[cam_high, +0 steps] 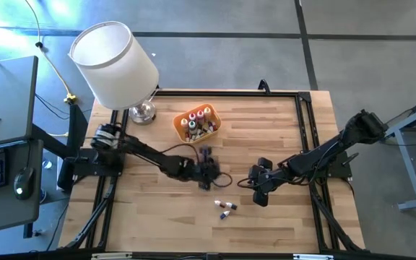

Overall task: Pick & Place food coloring
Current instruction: Put the small purple food coloring bottle into the bin

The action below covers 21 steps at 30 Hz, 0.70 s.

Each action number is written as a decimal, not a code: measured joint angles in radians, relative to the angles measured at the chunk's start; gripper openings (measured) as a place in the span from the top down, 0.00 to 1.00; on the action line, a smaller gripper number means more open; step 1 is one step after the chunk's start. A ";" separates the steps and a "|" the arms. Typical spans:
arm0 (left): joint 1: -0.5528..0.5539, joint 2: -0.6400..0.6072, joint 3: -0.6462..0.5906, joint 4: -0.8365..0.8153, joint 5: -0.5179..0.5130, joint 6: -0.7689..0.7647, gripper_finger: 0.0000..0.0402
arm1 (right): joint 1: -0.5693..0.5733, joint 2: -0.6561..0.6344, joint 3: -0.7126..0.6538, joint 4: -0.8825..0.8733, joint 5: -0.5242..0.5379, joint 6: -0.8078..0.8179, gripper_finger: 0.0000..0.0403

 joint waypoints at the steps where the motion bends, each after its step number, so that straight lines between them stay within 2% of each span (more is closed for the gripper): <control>1: 0.009 -0.023 0.000 -0.057 -0.052 0.003 0.80 | 0.000 0.000 0.000 0.001 0.000 0.000 0.79; 5: 0.087 -0.104 0.000 -0.208 -0.166 -0.010 0.80 | 0.000 0.000 0.000 0.002 0.000 0.000 0.79; 9: 0.198 -0.149 0.000 -0.241 -0.170 -0.070 0.80 | 0.000 0.000 0.000 0.002 0.000 0.000 0.79; 11: 0.254 -0.156 0.000 -0.222 -0.135 -0.088 0.80 | 0.000 0.000 0.000 0.002 0.000 0.000 0.79; 16: 0.373 -0.141 0.000 -0.218 0.068 -0.168 0.79 | 0.000 0.000 0.000 0.001 0.000 0.000 0.79; 21: 0.420 -0.098 0.000 -0.221 0.087 -0.182 0.74 | 0.000 0.000 0.000 0.001 0.000 -0.003 0.79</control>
